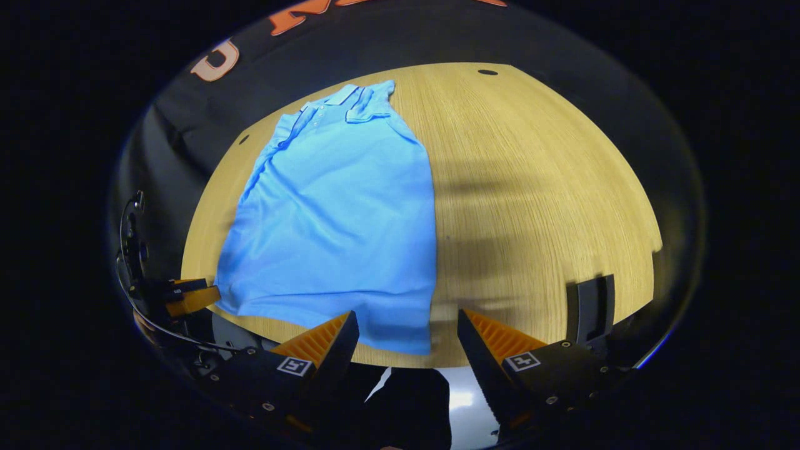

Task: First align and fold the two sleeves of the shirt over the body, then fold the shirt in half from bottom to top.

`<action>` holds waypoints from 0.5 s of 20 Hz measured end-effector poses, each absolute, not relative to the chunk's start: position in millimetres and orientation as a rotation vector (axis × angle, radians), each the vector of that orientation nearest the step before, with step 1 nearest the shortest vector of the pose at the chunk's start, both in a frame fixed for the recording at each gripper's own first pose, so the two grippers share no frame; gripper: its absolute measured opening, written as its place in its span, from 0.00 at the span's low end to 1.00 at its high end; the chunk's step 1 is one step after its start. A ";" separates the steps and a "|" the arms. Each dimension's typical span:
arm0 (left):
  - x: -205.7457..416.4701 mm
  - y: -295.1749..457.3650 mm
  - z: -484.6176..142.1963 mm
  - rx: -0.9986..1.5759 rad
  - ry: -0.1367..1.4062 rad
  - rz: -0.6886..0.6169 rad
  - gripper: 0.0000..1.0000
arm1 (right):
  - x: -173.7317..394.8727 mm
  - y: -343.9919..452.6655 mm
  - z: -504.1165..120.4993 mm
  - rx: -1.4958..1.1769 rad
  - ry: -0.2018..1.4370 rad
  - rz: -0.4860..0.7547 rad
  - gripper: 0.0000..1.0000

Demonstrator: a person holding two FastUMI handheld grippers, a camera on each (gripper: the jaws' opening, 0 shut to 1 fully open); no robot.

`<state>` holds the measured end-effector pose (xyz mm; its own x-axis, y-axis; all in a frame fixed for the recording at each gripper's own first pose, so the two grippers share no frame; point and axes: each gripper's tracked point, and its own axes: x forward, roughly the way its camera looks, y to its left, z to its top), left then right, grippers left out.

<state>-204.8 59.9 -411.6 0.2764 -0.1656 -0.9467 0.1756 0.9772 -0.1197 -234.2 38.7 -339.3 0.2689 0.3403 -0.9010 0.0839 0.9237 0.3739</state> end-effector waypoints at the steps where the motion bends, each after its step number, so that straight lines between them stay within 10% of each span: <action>1: -205.3 58.0 -414.0 0.008 1.276 -0.240 1.00 | -239.5 39.2 -344.6 0.377 1.316 0.172 0.96; 10: -207.5 64.5 -431.1 0.067 1.314 -0.238 1.00 | -239.6 54.4 -352.3 0.279 1.327 0.176 0.82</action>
<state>-207.5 64.5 -431.1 0.2337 -0.1354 -0.9628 0.2110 0.9737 -0.0857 -239.6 54.4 -352.3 0.2354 0.2839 -0.9295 0.0318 0.9536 0.2993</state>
